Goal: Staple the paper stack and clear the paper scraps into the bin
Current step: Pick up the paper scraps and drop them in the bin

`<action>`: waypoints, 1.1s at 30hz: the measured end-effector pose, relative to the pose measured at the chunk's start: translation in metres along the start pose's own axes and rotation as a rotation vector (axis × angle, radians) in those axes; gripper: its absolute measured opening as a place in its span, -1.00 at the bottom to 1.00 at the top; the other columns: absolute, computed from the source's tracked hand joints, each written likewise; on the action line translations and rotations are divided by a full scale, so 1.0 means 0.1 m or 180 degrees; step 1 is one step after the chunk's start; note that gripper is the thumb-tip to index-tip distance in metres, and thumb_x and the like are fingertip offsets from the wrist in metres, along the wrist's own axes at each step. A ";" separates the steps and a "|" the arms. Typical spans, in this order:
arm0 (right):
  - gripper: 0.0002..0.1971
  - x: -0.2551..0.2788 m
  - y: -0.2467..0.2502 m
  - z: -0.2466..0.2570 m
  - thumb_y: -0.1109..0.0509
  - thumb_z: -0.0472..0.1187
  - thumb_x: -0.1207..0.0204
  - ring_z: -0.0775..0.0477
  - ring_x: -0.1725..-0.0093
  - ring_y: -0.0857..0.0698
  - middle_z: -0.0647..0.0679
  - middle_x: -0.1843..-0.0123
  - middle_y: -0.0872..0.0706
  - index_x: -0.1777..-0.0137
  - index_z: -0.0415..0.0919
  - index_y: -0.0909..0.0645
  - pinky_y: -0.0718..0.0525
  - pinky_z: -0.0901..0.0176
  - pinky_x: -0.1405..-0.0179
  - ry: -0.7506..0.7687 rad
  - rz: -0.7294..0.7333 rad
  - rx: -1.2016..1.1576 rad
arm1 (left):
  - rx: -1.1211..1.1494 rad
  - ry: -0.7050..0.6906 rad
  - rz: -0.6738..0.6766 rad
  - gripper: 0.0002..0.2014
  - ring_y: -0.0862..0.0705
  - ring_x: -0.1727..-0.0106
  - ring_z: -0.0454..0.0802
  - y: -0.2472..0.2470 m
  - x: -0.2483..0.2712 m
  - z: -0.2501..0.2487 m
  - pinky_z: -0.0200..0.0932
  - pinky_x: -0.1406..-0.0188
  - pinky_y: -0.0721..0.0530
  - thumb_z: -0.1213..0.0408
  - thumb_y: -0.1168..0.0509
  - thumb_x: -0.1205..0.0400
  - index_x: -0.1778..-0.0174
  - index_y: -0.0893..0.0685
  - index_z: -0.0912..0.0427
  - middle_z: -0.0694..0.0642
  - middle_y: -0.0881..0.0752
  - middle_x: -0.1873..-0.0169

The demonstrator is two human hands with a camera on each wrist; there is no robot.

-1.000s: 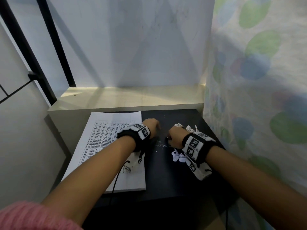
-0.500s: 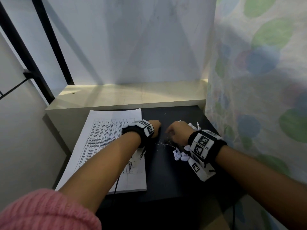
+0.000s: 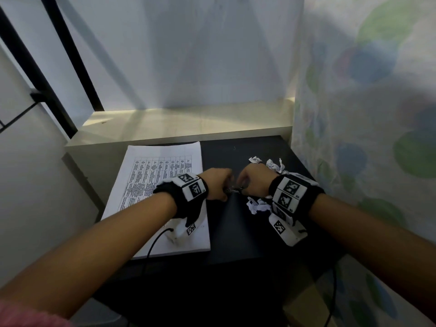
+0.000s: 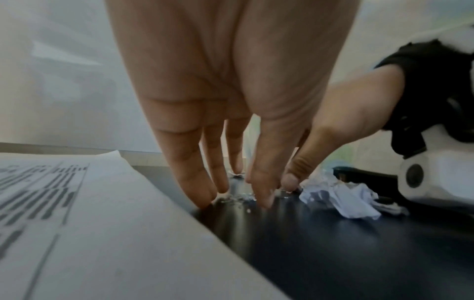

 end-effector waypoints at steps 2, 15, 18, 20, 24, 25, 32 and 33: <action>-0.66 0.00 0.07 -0.07 -0.43 -0.36 -0.43 -0.06 -0.23 -0.70 -0.07 -0.22 -0.76 -0.21 -0.16 -0.71 -0.59 0.26 -0.20 -0.0143 -0.0076 -0.0060 | 0.0046 0.0146 -0.0043 -0.45 -0.60 -0.32 0.17 0.04 -0.01 0.09 -0.07 -0.25 -0.57 0.26 -0.47 -0.45 -0.36 -0.50 0.23 0.20 -0.63 -0.29; -0.72 -0.13 -0.04 -0.02 -0.52 -0.38 -0.36 -0.09 -0.13 -0.76 -0.14 -0.09 -0.81 -0.09 -0.25 -0.77 -0.68 0.18 -0.16 -0.0218 0.0028 -0.0446 | 0.0552 0.0581 -0.0283 -0.74 -0.68 -0.24 0.17 0.10 -0.06 0.14 -0.12 -0.13 -0.62 0.39 -0.33 -0.56 -0.17 -0.65 0.28 0.23 -0.70 -0.21; -0.66 -0.08 -0.06 0.09 -0.53 -0.22 -0.37 -0.09 -0.13 -0.74 -0.07 -0.11 -0.79 -0.17 -0.17 -0.74 -0.58 0.26 0.01 0.0094 0.0104 -0.0031 | 0.0656 0.0649 -0.0279 -0.69 -0.65 -0.28 0.16 0.10 -0.03 0.23 -0.10 -0.20 -0.60 0.43 -0.35 -0.54 -0.21 -0.62 0.27 0.21 -0.68 -0.25; -0.68 -0.05 -0.12 0.22 -0.48 -0.20 -0.41 -0.16 -0.11 -0.73 -0.11 -0.10 -0.80 -0.18 -0.16 -0.74 -0.55 0.23 0.06 0.0365 0.0117 0.0375 | 0.0676 0.0638 -0.0257 -0.71 -0.67 -0.27 0.17 0.10 -0.02 0.22 -0.11 -0.20 -0.60 0.43 -0.35 -0.54 -0.20 -0.65 0.27 0.22 -0.70 -0.24; -0.70 -0.03 -0.16 0.32 -0.35 -0.34 -0.48 -0.24 -0.18 -0.71 -0.16 -0.17 -0.79 -0.16 -0.15 -0.77 -0.62 0.12 -0.11 0.0536 0.0064 0.0526 | 0.0689 0.0593 -0.0256 -0.74 -0.68 -0.26 0.15 0.10 -0.02 0.17 -0.15 -0.18 -0.61 0.43 -0.33 -0.55 -0.16 -0.70 0.27 0.21 -0.72 -0.22; -0.70 -0.03 -0.15 0.31 -0.33 -0.36 -0.49 -0.25 -0.17 -0.71 -0.17 -0.17 -0.79 -0.15 -0.16 -0.77 -0.63 0.12 -0.12 0.0537 0.0055 0.0508 | 0.0697 0.0591 -0.0255 -0.74 -0.68 -0.27 0.14 0.10 -0.02 0.17 -0.16 -0.18 -0.60 0.43 -0.34 -0.55 -0.16 -0.70 0.27 0.21 -0.72 -0.22; -0.77 -0.05 -0.13 0.25 -0.37 -0.40 -0.45 -0.16 -0.07 -0.77 -0.14 -0.06 -0.83 0.00 -0.21 -0.82 -0.63 0.26 0.02 0.0497 -0.0025 0.0304 | 0.0737 0.0607 -0.0236 -0.71 -0.69 -0.26 0.13 0.07 -0.01 0.19 -0.15 -0.23 -0.60 0.47 -0.36 -0.51 -0.15 -0.70 0.26 0.20 -0.73 -0.21; -0.78 -0.07 -0.12 0.21 -0.40 -0.41 -0.43 -0.10 -0.01 -0.78 -0.13 -0.02 -0.85 0.03 -0.21 -0.82 -0.60 0.32 0.11 0.0433 0.0021 0.0205 | 0.0742 0.0603 -0.0223 -0.71 -0.70 -0.25 0.13 0.06 -0.01 0.19 -0.15 -0.23 -0.61 0.48 -0.36 -0.51 -0.15 -0.71 0.26 0.20 -0.74 -0.20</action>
Point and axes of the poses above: each hand's wrist, its own x-axis away from the middle knuckle, its own y-axis out of the back of the hand, z = x × y, the point moved 10 cm from there along -x, towards the middle knuckle
